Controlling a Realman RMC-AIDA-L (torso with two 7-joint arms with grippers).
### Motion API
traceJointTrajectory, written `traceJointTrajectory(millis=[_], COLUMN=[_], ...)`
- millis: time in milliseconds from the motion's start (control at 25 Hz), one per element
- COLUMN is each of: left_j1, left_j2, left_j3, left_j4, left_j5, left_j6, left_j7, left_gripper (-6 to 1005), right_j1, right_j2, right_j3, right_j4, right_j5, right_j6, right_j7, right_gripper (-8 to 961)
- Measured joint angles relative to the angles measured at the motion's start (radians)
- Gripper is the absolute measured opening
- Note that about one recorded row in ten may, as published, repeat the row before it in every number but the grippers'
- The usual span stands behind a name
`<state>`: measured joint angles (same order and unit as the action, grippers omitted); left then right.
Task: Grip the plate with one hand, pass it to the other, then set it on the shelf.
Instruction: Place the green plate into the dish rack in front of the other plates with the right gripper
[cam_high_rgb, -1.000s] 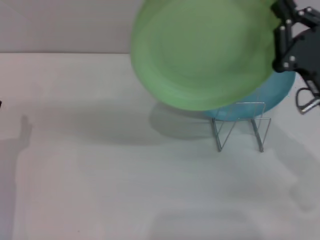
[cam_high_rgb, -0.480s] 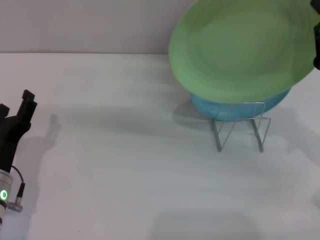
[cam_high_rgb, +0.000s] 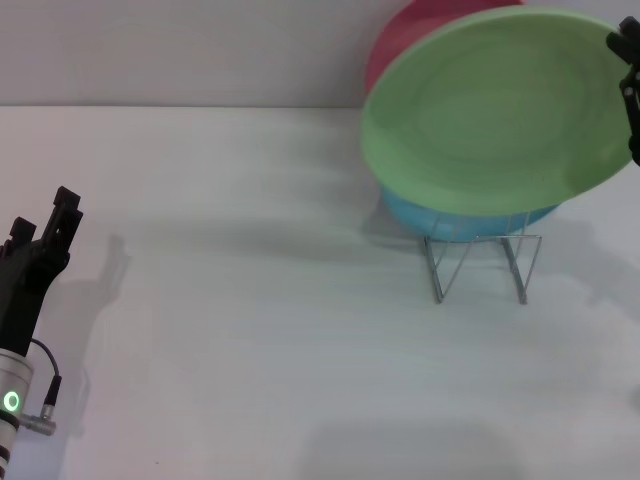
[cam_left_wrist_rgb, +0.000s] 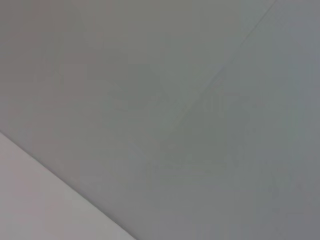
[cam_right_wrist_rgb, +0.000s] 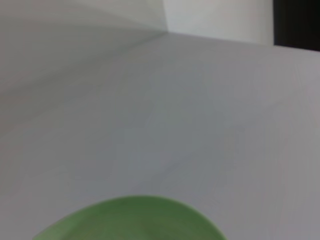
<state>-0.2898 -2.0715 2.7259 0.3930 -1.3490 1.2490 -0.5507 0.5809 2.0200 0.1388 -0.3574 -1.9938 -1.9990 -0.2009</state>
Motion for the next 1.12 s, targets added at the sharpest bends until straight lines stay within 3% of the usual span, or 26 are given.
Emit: traceJointTrajectory(millis=[280, 760, 1120], left_j1=[0.003, 0.005, 0.006], left_j2=[0.000, -0.001, -0.001], left_j3=[0.001, 0.002, 0.003], left_j4=[0.008, 0.039, 0.057], left_j5=[0.001, 0.001, 0.009], left_j6=[-0.002, -0.002, 0.000], left_j7=[-0.001, 0.007, 0.009], left_gripper=[865, 865, 865], right_j1=[-0.013, -0.021, -0.030], right_j2=[-0.003, -0.035, -0.037], right_j3=[-0.007, -0.112, -0.165], right_j4=[-0.026, -0.063, -0.094], right_j5=[-0.005, -0.006, -0.006], right_j6=[0.045, 0.090, 0.127], right_j7=[-0.011, -0.012, -0.014], right_gripper=[19, 18, 18])
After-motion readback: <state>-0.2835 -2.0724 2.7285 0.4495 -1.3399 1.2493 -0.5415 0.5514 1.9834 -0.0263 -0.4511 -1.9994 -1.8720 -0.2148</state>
